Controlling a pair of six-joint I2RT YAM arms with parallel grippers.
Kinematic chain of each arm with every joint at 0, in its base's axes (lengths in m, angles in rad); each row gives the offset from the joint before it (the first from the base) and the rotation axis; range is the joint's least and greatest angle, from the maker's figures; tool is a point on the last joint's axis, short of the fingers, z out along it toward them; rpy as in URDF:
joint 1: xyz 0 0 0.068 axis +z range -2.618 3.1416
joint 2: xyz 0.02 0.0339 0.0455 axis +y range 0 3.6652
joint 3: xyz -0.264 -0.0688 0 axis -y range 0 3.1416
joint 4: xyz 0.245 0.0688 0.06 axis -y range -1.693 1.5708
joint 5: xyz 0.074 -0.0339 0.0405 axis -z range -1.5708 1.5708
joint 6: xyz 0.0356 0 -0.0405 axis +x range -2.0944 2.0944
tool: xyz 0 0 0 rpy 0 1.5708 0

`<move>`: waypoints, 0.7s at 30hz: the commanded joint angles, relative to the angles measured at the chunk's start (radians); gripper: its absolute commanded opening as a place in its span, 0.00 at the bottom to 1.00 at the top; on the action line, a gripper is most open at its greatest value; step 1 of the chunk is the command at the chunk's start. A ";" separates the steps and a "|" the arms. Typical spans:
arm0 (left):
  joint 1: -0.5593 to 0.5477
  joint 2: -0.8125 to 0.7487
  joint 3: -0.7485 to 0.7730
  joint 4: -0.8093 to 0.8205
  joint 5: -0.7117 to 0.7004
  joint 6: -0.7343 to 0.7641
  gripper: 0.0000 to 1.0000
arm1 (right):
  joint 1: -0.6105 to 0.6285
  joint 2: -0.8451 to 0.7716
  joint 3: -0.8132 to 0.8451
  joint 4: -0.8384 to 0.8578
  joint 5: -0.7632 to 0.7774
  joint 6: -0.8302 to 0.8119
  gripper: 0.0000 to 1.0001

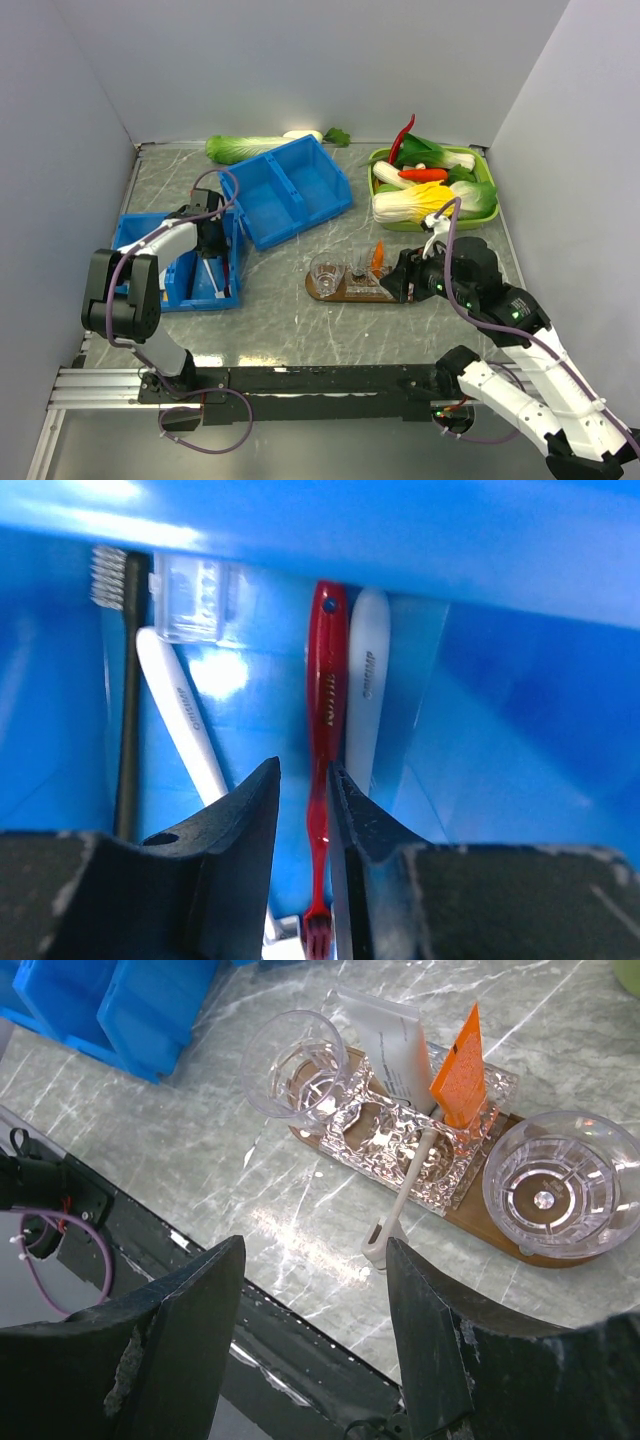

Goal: Prepare toiletry sets of a toothbrush and toothpaste on the tray

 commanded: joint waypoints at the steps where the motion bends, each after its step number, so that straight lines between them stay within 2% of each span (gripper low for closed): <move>1: 0.001 -0.006 0.031 -0.003 0.039 0.003 0.32 | -0.006 -0.013 -0.010 0.034 0.002 0.000 0.66; 11: 0.001 0.075 0.062 -0.026 0.036 -0.008 0.32 | -0.006 -0.024 -0.027 0.038 0.000 0.005 0.66; 21: 0.000 0.091 0.072 -0.050 -0.038 -0.032 0.25 | -0.005 -0.034 -0.039 0.041 0.005 0.012 0.66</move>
